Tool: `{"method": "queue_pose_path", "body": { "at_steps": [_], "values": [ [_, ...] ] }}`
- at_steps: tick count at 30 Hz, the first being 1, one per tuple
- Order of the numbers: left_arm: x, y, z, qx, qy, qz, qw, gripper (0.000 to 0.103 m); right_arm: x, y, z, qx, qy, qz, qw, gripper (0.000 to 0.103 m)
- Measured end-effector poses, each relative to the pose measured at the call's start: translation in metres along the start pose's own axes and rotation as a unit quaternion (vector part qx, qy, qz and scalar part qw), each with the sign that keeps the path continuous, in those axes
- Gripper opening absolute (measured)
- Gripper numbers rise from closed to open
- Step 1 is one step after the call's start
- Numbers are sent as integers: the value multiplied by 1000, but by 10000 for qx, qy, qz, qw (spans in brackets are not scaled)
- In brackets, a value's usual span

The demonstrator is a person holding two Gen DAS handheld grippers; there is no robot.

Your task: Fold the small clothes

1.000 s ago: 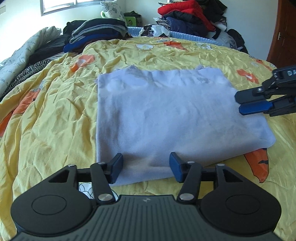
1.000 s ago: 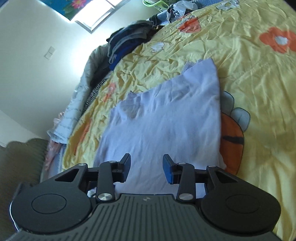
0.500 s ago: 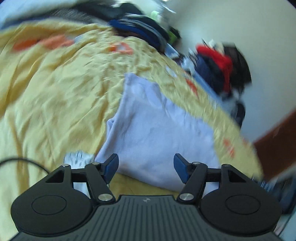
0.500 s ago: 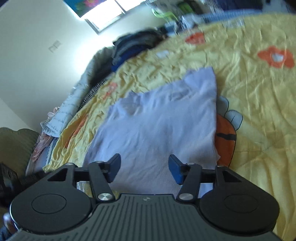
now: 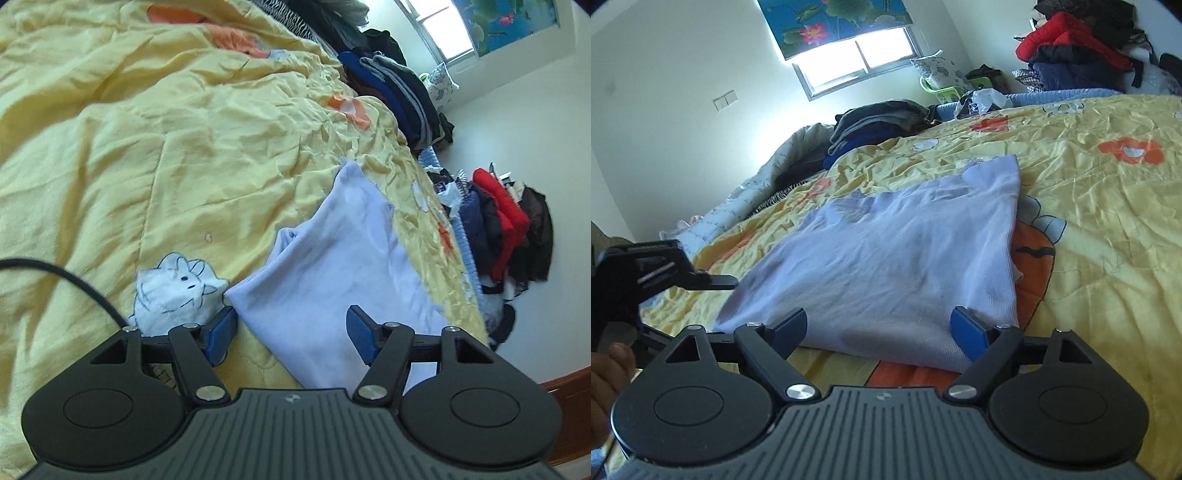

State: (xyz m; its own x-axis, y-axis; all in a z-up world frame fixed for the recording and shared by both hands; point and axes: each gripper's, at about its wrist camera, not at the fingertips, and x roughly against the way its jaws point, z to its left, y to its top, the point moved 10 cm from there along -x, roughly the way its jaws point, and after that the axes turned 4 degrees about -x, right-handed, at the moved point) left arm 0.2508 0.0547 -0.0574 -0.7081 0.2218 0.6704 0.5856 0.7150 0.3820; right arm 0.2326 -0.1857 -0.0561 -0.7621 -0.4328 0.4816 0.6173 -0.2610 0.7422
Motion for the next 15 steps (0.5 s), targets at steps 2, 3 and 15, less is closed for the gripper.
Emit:
{"method": "queue_pose_path", "body": {
  "at_steps": [2,3,15],
  "values": [
    [-2,-3,-6,-198,176,-60,9996,63,3,1,-4,-242,163,-25,9996,87],
    [-2,-5,-8,-312,272,-93,9991,58,4,2,-6,-381,255,-39,9989,87],
    [2,-6,-9,-757,1215,-496,9885,5,11,6,-19,-1245,835,-65,9887,88]
  ]
}}
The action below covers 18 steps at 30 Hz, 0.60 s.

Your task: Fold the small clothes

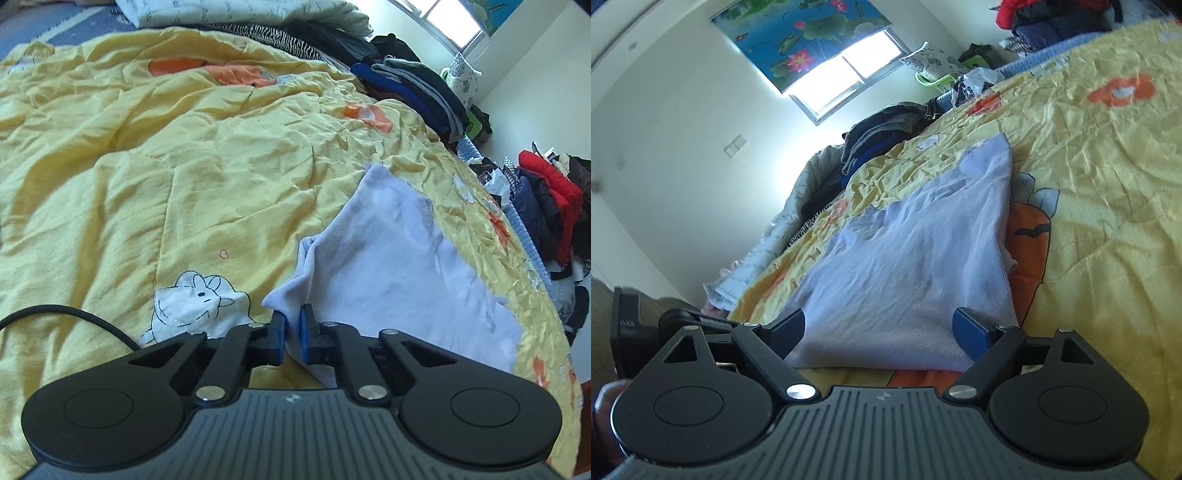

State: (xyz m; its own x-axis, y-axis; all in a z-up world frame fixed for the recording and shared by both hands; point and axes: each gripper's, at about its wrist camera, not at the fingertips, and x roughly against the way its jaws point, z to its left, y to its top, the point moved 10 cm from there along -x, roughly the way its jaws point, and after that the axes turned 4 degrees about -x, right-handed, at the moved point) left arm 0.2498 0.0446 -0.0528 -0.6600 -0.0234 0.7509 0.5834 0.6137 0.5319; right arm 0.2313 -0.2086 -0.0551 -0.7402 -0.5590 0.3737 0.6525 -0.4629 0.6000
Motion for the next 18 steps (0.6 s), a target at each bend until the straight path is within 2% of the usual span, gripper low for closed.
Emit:
{"method": "queue_pose_path", "body": {
  "at_steps": [3,5,6,9,11,13,14,15,17,18],
  "values": [
    [20,8,-29,-527,30,-381,9979,5,15,10,-11,-633,317,-271,9971,84],
    [38,13,-66,-1171,-155,-728,9903,5,32,22,-21,-924,321,-796,9920,84],
    [44,13,-87,-1551,-281,-853,9838,4,43,27,-27,-1008,201,-1105,9885,83],
    [64,-9,-157,-2771,-721,-1107,9517,4,81,48,-46,-1244,-147,-2024,9713,83],
    [70,-44,-200,-3599,-1096,-1089,9201,4,103,58,-66,-1415,-429,-2512,9566,88],
    [62,-86,-225,-4281,-1327,-886,8895,4,112,62,-91,-1655,-718,-2705,9457,89],
    [54,-105,-230,-4514,-1374,-703,8788,4,111,61,-108,-1966,-786,-2656,9406,86],
    [42,-120,-229,-4646,-1355,-485,8738,4,110,62,-114,-2115,-752,-2652,9377,86],
    [20,-141,-219,-4701,-1241,-55,8738,4,103,62,-113,-2008,-746,-2588,9419,89],
    [15,-146,-215,-4732,-1206,4,8727,4,97,61,-112,-1927,-730,-2504,9460,89]
  ]
}}
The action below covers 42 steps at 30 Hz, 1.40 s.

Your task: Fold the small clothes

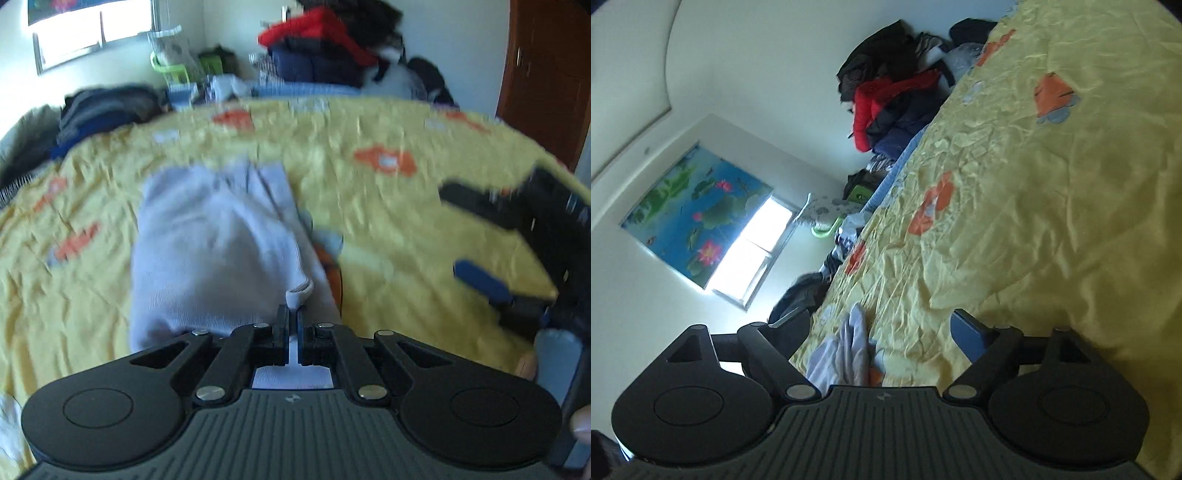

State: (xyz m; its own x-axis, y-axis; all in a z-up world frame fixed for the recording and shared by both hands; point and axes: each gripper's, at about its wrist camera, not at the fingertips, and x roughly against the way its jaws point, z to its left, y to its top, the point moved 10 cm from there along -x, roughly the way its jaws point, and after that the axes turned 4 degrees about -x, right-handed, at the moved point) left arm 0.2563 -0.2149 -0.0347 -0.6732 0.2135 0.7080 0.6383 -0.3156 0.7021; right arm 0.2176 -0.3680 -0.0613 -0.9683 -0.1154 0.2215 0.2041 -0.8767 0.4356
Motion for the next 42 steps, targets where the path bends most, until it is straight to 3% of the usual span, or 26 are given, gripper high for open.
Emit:
{"method": "queue_pose_path", "body": {
  "at_steps": [6,10,12,16,19,22,25,26,29,31,33,37,40,42],
  "values": [
    [14,-3,-2,-281,-302,-191,9990,4,-14,-12,7,186,70,255,9995,91],
    [5,-24,-8,-317,-576,147,9977,3,-14,-16,10,279,48,290,9992,92],
    [8,-28,-8,-307,-526,26,9981,3,-12,-17,13,403,35,382,9984,94],
    [40,-19,-3,-196,-605,-476,9968,3,-21,-27,24,740,2,1072,9915,92],
    [66,-15,15,153,-671,-855,9940,4,-27,-26,45,448,325,1818,9818,91],
    [75,-17,38,87,-94,-1066,9942,4,-32,-37,58,-156,476,2769,9596,91],
    [60,-25,61,-362,925,-864,9913,4,-29,-60,58,-1259,559,3576,9237,88],
    [56,-28,67,-370,989,-808,9911,6,-28,-67,56,-1413,460,3700,9171,85],
    [56,-29,72,-357,843,-951,9912,7,-27,-82,51,-1415,114,3743,9164,77],
    [55,-29,67,-625,859,-1064,9886,12,-30,-85,48,-1457,-79,3639,9199,73],
    [52,-30,64,-823,862,-1058,9872,24,-36,-87,46,-1573,-158,3574,9205,73],
    [49,-36,65,-801,744,-973,9892,31,-44,-91,42,-1536,-453,3493,9232,71],
    [36,-39,67,-796,798,-836,9901,44,-50,-92,42,-1535,-545,3382,9269,70],
    [26,-38,69,-798,890,-800,9896,50,-58,-91,42,-1490,-612,3294,9303,60]
  ]
}}
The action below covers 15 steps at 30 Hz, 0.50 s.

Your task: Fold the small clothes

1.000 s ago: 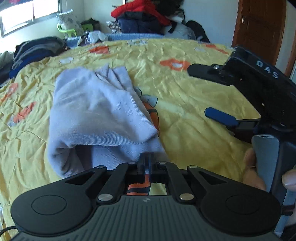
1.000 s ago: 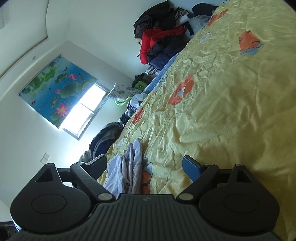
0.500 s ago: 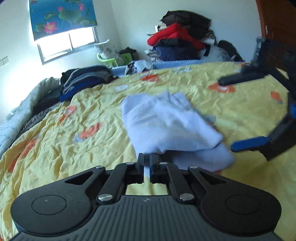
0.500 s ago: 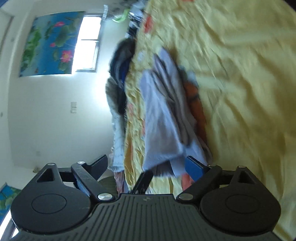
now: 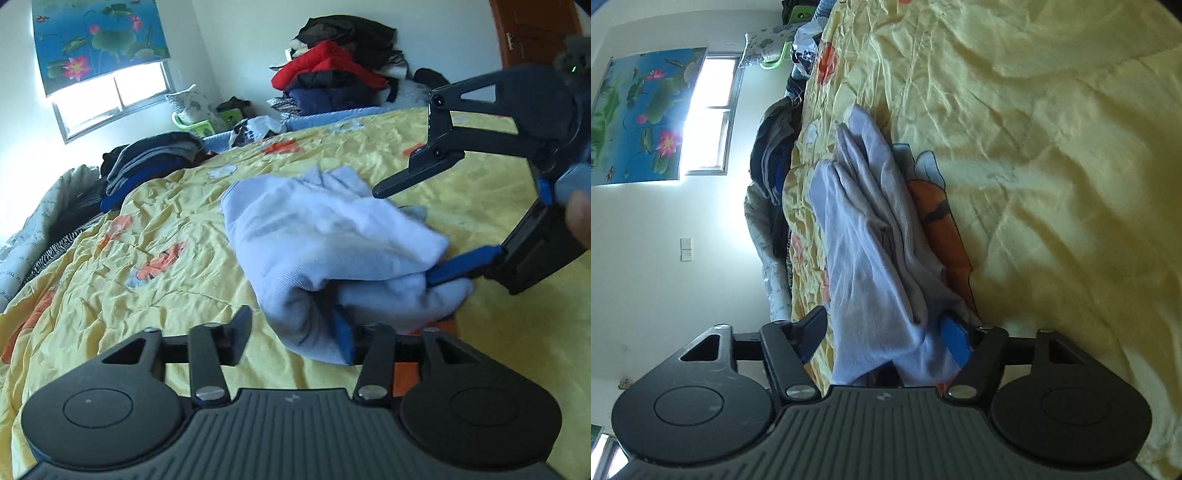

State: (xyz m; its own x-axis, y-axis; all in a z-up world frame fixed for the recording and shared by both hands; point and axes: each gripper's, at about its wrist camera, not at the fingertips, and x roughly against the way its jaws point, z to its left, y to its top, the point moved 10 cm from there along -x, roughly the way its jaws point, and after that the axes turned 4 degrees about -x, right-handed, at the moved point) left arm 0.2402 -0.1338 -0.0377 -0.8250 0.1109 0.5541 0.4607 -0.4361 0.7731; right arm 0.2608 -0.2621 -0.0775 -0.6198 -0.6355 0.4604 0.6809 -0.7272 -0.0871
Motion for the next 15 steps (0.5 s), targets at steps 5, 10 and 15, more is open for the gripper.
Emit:
{"method": "queue_pose_path", "body": {
  "at_steps": [5,10,15],
  "values": [
    [-7,3,10,260,138,-20,9996,50,-5,0,-7,216,-377,-192,9989,19],
    [-8,-3,17,519,80,61,9986,50,6,-3,-1,273,-432,37,9987,27],
    [-10,-5,18,619,58,83,9980,52,25,10,9,126,-147,-101,9998,45]
  ]
}}
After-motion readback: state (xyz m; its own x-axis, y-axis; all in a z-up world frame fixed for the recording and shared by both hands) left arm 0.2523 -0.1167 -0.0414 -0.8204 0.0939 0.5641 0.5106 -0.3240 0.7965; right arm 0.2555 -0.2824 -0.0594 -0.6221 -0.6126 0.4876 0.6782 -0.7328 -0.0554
